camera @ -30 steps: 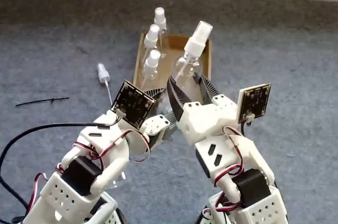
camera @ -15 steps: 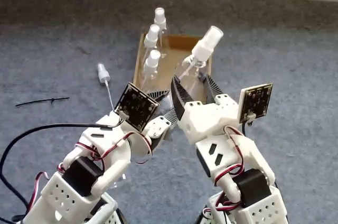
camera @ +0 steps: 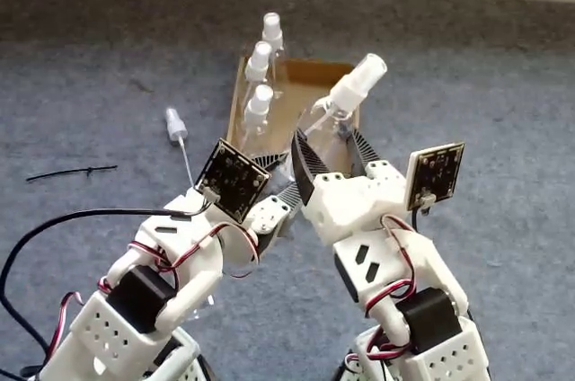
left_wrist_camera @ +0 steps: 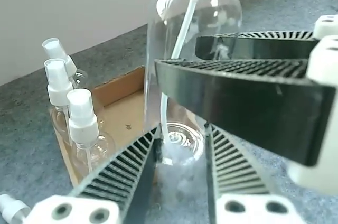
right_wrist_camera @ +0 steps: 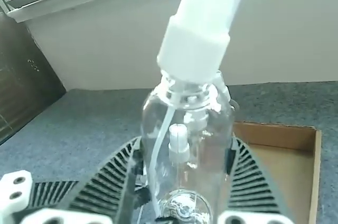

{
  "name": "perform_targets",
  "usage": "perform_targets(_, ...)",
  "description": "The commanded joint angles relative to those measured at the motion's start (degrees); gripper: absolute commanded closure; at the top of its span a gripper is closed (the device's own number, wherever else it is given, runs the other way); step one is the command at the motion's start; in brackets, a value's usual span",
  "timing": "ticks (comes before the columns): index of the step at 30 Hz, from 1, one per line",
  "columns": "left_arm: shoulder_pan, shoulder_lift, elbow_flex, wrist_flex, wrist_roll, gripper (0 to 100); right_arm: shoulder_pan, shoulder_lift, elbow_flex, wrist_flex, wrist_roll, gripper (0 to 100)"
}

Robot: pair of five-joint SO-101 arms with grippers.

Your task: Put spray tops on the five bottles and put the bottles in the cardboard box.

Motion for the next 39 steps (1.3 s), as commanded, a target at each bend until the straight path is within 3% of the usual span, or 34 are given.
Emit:
perform_targets(1,-0.84,-0.75,-0.31,-1.14,0.09,84,-0.84,-1.10,-1.01,0.75,-0.09,86.1)
perform_targets(5,-0.84,-0.22,-0.40,-1.23,0.09,73,-0.84,-1.10,-1.10,2.42,1.32,94.0)
perform_targets(12,-1.01,-0.04,1.63,-6.24,-0.97,72,-1.10,-1.10,-1.10,2.59,3.87,99.2)
perform_targets(18,-1.01,0.04,4.97,-11.52,-3.52,80,-0.92,-1.10,-4.18,6.29,3.96,99.5)
perform_targets(24,-0.92,0.04,5.67,-11.52,-3.52,79,-1.10,-1.10,-5.58,6.90,3.96,99.5)
perform_targets(31,0.04,-0.04,9.36,-11.78,-3.60,90,-0.92,-1.10,-5.67,6.99,3.60,99.5)
perform_targets(39,4.62,-0.57,12.35,-11.87,-6.59,95,-0.92,-0.84,-5.32,6.90,3.69,99.5)
